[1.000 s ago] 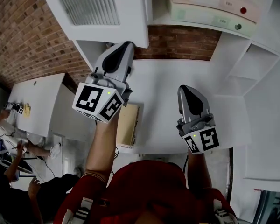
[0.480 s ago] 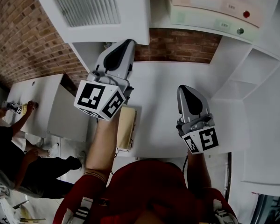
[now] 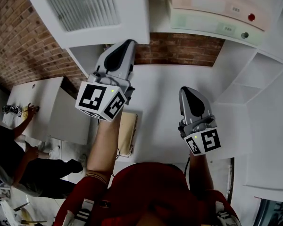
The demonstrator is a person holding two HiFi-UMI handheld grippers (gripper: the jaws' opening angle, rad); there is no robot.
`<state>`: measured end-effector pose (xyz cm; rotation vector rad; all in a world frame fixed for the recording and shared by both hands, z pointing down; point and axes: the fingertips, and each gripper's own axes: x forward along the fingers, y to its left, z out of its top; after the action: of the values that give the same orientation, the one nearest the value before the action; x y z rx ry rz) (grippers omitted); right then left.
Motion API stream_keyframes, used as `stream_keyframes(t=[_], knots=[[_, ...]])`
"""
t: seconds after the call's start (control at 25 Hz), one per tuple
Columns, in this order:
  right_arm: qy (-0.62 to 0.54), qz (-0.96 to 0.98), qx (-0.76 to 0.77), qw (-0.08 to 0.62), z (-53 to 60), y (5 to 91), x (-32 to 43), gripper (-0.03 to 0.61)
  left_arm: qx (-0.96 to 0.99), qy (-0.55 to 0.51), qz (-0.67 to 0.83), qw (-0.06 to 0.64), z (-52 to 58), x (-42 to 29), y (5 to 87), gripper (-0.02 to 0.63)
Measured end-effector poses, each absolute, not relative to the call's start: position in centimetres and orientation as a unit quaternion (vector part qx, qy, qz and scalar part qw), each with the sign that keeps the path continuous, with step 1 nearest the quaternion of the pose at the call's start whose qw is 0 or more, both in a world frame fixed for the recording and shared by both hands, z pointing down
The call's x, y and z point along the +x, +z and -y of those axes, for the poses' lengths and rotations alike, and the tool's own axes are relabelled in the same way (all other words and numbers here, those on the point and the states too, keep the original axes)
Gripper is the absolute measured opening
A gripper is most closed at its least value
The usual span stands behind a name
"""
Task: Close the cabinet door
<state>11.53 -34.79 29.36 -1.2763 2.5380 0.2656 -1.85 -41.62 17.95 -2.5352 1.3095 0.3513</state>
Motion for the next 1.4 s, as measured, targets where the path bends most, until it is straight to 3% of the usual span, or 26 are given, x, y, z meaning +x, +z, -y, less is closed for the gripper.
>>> stream_keyframes(t=[1.4], knots=[[0.084,-0.872,-0.460,0.146,36.8,29.1,12.3,0.014,-0.873,0.093,-0.463,0.120,45.9,-1.4,19.1,-0.001]])
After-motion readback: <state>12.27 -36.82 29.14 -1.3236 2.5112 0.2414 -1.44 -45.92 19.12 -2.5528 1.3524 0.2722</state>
